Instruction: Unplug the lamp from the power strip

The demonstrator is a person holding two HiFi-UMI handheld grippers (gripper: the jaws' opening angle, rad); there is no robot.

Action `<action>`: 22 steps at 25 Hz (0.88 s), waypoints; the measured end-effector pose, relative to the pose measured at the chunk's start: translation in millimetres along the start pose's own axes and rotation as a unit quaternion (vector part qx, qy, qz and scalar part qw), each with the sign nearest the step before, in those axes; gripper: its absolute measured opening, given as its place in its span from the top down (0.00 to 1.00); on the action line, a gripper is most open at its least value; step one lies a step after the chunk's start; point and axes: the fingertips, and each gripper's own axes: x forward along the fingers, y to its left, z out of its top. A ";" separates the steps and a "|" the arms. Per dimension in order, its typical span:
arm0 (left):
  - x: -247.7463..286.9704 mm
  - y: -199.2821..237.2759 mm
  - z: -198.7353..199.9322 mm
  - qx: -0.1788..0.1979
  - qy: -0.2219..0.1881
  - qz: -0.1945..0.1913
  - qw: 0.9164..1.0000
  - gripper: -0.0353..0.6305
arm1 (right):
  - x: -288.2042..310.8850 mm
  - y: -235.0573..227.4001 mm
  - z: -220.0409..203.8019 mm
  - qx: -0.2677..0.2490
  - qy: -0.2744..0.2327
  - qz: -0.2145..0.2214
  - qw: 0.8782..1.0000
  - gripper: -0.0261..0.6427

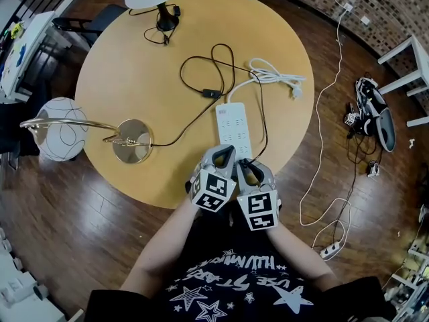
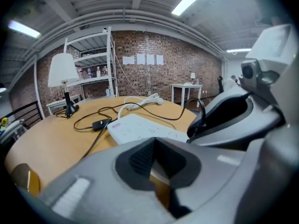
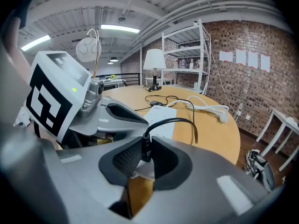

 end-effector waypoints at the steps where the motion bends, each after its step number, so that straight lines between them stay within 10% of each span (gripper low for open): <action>1: 0.1 -0.3 -0.1 0.002 0.001 0.001 1.000 0.94 | -0.2 -0.5 -0.1 0.005 -0.001 0.000 1.000 0.87; 22: 2.7 -1.6 0.0 -0.006 0.012 -0.008 1.000 0.94 | -1.0 -3.4 -0.1 0.001 0.002 -0.011 1.000 0.87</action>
